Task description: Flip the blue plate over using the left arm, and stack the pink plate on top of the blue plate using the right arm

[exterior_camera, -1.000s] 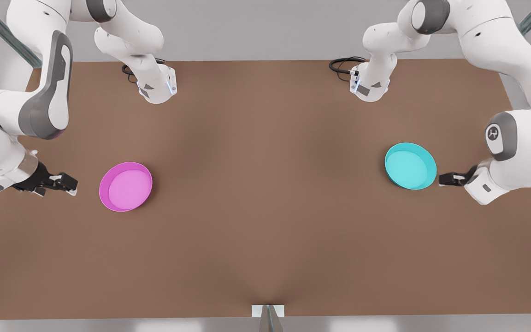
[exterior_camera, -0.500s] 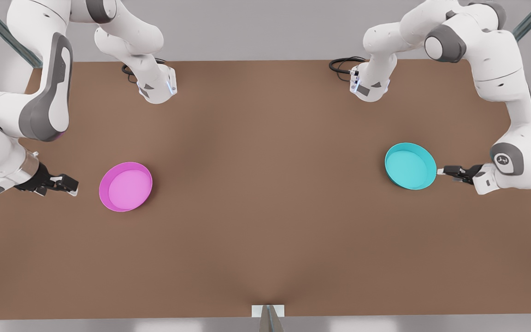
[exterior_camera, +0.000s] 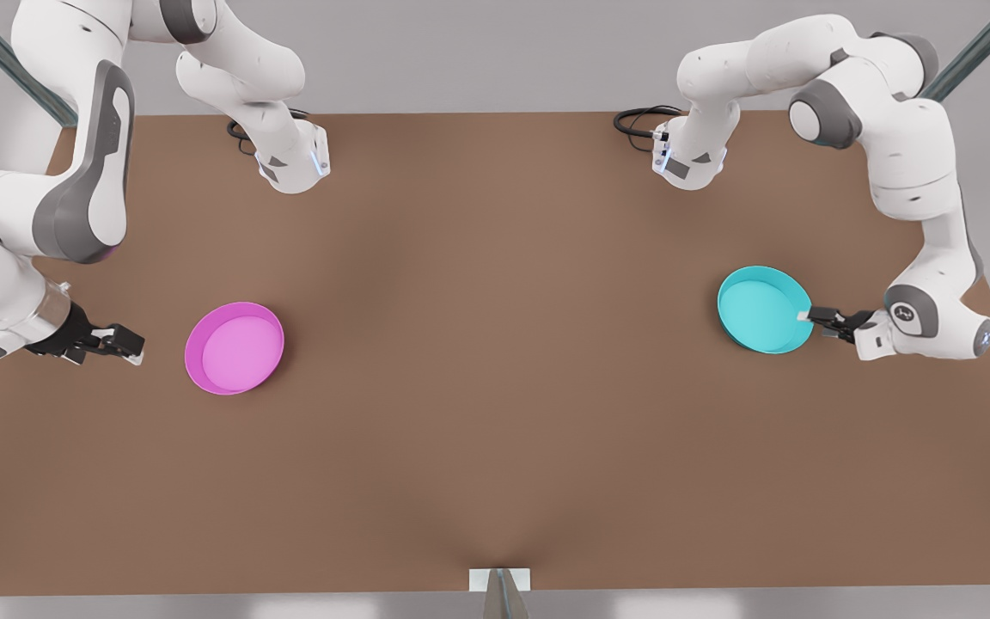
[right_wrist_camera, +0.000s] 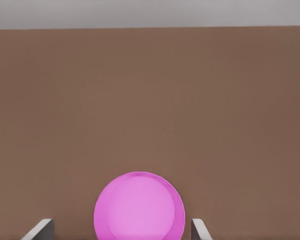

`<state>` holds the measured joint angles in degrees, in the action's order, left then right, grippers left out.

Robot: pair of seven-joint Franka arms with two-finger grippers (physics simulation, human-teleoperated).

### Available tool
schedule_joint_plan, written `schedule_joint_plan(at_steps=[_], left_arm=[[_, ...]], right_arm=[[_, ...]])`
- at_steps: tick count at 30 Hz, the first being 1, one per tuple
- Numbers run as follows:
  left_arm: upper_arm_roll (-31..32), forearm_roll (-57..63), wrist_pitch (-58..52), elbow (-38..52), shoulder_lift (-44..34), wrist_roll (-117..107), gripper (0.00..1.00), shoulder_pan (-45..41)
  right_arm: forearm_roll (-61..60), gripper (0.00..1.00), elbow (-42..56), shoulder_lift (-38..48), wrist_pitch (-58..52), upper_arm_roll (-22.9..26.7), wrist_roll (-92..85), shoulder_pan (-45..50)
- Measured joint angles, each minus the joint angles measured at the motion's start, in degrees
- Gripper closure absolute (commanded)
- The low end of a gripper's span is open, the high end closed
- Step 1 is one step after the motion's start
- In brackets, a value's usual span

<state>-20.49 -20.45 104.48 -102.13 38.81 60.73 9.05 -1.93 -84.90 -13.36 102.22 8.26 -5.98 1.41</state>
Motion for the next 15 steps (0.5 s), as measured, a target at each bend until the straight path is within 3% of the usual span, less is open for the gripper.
schedule_joint_plan(at_steps=[1,3,15], left_arm=[[0.1,-0.1,0.0,0.0,0.0,0.0,0.31,0.0],[0.2,-0.2,0.0,0.0,0.0,0.0,0.43,-0.1],[0.4,-0.7,0.0,0.1,0.7,-0.1,0.54,-0.4]], right_arm=[[0.0,0.0,0.0,0.0,0.1,0.0,-0.2,-0.1],[0.0,0.0,0.0,0.0,0.1,0.0,-0.3,-0.1],[0.0,0.0,0.0,0.0,0.1,0.0,-0.3,-0.2]])
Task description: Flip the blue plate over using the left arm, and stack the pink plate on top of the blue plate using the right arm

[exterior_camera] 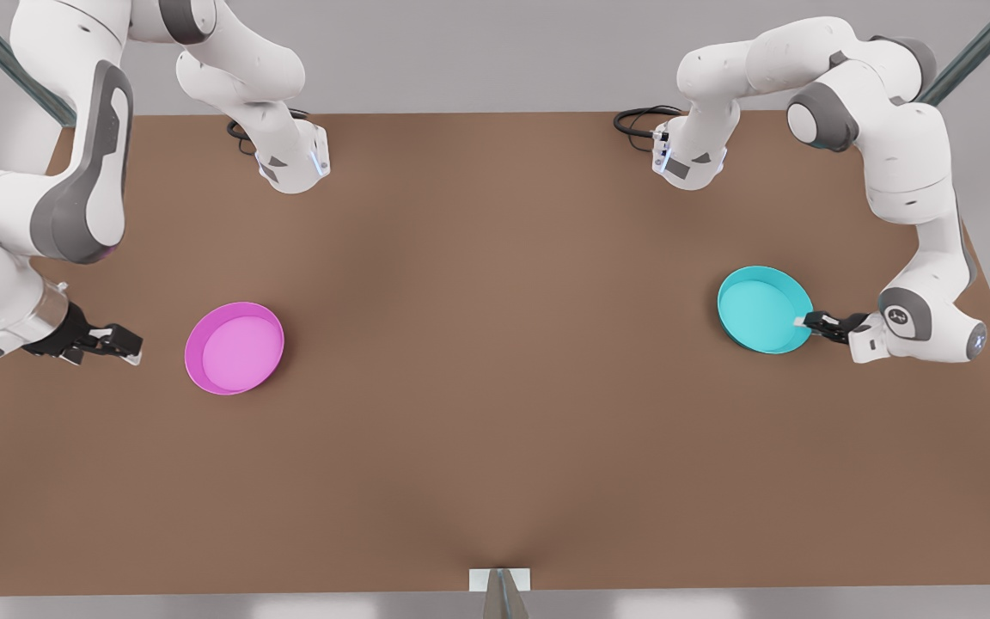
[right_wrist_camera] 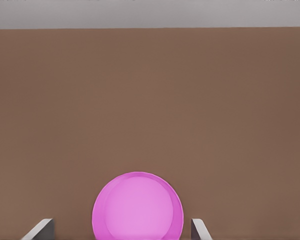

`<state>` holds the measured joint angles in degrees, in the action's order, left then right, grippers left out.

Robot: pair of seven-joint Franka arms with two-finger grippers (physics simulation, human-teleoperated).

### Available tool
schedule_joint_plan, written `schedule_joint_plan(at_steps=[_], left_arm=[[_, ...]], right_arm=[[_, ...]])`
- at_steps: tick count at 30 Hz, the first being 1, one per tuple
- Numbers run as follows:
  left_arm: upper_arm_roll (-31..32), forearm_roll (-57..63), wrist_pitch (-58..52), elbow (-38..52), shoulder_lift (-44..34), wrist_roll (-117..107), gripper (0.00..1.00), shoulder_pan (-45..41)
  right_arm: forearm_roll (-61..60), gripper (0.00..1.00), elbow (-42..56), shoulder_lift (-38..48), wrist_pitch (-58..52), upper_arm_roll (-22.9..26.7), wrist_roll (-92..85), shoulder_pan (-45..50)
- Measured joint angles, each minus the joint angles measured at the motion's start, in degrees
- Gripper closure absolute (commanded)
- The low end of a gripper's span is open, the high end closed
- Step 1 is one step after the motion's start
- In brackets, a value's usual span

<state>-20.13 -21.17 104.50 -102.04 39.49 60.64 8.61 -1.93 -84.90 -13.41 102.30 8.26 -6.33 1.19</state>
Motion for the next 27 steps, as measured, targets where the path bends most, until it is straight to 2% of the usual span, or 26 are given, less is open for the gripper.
schedule_joint_plan(at_steps=[6,27], left_arm=[[0.0,-0.2,0.0,0.1,0.4,0.0,0.62,-0.1],[0.4,-0.6,-0.3,0.5,1.3,-0.1,0.76,-0.3]], right_arm=[[0.0,0.0,0.0,0.0,-0.1,0.0,0.0,0.0],[-0.1,0.0,0.0,0.0,-0.2,0.1,-1.5,-0.2]])
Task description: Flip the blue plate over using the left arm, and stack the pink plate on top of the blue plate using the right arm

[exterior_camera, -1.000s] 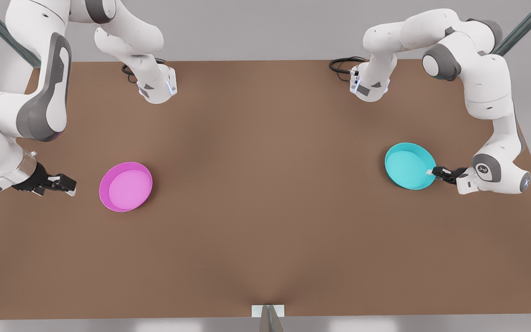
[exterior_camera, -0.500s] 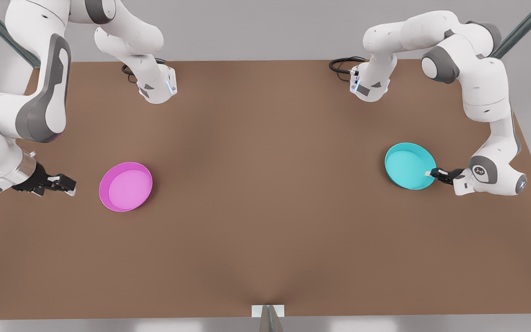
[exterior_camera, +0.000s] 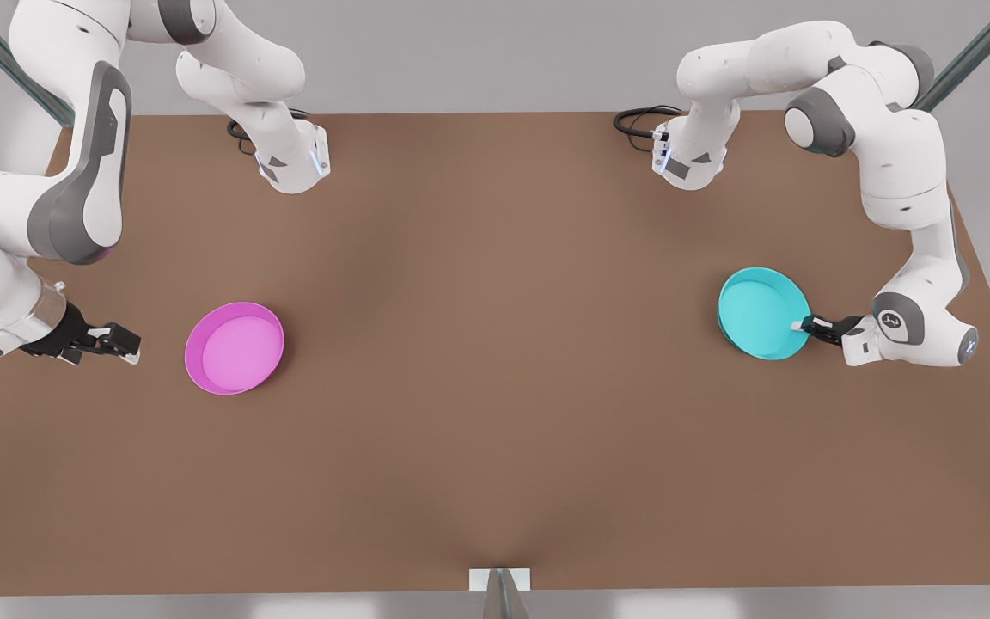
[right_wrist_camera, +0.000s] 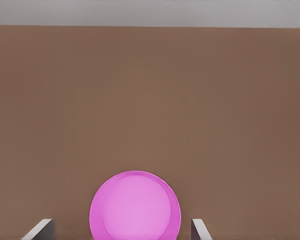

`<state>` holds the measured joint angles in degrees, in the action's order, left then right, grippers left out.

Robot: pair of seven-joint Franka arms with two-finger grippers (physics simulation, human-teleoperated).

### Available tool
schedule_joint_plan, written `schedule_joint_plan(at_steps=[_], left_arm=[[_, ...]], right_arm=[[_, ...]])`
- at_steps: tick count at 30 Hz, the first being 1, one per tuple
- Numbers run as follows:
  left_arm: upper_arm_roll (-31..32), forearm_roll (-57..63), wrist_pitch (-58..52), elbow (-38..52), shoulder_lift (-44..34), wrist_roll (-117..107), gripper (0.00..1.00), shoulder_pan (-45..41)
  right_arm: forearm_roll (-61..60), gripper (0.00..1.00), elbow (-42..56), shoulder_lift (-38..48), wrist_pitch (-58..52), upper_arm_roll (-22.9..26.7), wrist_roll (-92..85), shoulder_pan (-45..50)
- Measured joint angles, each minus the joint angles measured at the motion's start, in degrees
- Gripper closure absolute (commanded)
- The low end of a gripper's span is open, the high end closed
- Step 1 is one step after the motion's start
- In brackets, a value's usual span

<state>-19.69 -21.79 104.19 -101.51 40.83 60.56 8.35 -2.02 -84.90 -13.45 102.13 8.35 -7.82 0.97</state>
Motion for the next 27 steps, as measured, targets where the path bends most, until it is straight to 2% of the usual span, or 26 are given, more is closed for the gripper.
schedule_joint_plan(at_steps=[12,18,27], left_arm=[[1.1,1.3,-1.2,0.6,-1.4,-3.2,0.77,-0.1],[4.0,0.9,-7.3,5.0,-2.8,-12.5,0.77,-0.2],[4.2,0.3,-14.7,14.2,-3.1,-24.8,0.79,-6.0]], right_arm=[[0.0,0.0,0.0,-0.1,0.1,0.1,0.0,-0.1],[0.0,0.0,0.0,0.1,0.0,0.1,-0.2,0.0],[0.0,0.0,0.0,0.1,0.1,0.1,-0.1,0.0]])
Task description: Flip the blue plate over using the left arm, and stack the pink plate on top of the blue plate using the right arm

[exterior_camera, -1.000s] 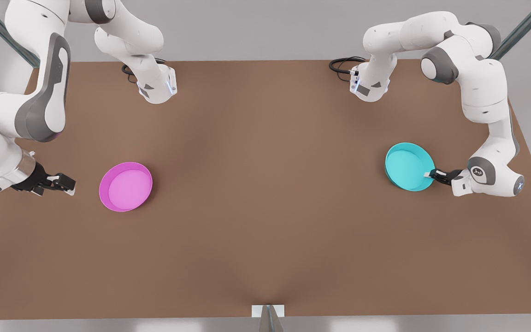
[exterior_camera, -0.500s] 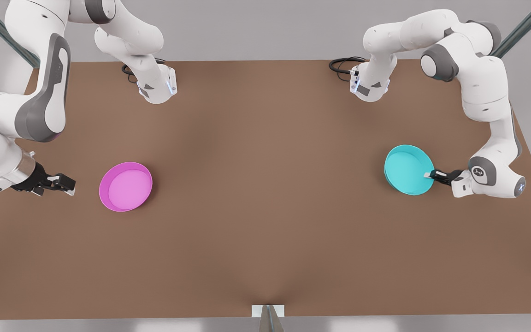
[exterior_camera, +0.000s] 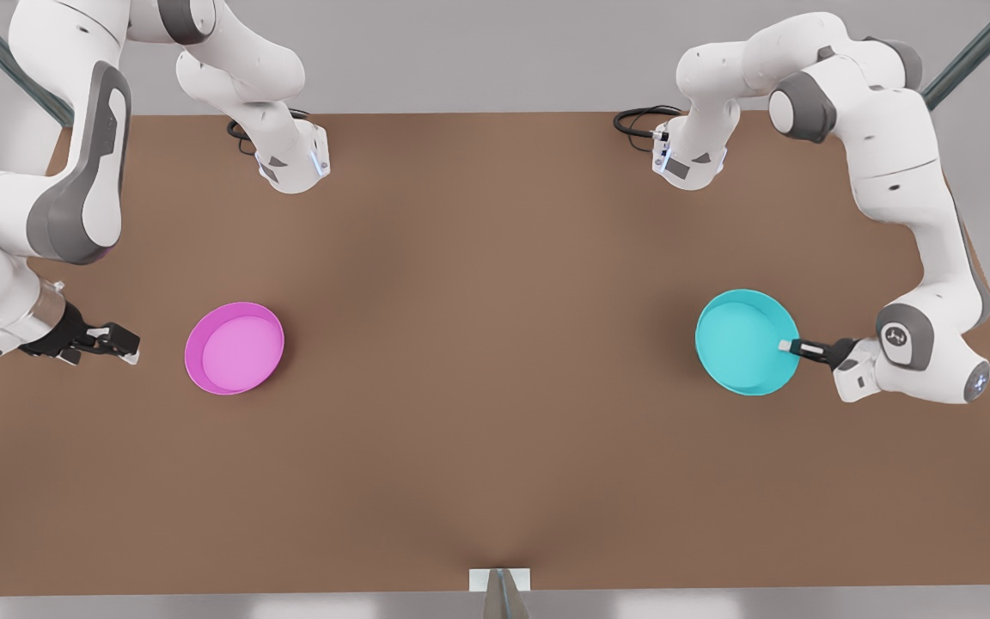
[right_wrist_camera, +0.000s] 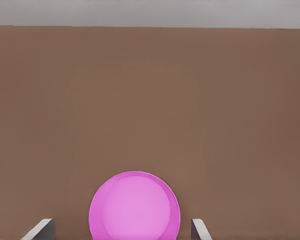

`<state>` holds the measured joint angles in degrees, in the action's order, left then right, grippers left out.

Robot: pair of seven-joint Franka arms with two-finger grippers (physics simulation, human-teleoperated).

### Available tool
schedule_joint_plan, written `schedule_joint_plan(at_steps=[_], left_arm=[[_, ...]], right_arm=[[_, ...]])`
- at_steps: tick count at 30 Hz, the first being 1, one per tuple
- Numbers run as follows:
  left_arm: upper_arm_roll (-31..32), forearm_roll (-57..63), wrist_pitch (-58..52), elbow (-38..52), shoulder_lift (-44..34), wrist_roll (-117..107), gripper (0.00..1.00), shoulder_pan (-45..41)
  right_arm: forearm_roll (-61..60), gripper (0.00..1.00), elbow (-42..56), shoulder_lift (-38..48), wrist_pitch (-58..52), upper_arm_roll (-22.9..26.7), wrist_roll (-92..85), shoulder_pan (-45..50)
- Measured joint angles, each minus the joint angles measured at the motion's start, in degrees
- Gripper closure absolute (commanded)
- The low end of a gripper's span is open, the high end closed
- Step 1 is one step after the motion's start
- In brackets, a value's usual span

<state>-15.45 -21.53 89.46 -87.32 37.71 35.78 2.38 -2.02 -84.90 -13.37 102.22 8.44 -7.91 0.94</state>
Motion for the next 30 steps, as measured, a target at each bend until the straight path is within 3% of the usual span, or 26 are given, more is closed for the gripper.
schedule_joint_plan(at_steps=[17,30], left_arm=[[-0.3,10.7,-3.3,10.4,-3.3,-26.9,0.79,-18.6],[-0.3,26.9,-2.8,11.0,-4.6,-50.9,0.79,-35.8]], right_arm=[[0.8,0.0,0.1,0.4,-1.7,0.0,-2.0,-0.5],[1.1,0.0,1.6,0.6,-2.8,0.1,-1.3,1.0]])
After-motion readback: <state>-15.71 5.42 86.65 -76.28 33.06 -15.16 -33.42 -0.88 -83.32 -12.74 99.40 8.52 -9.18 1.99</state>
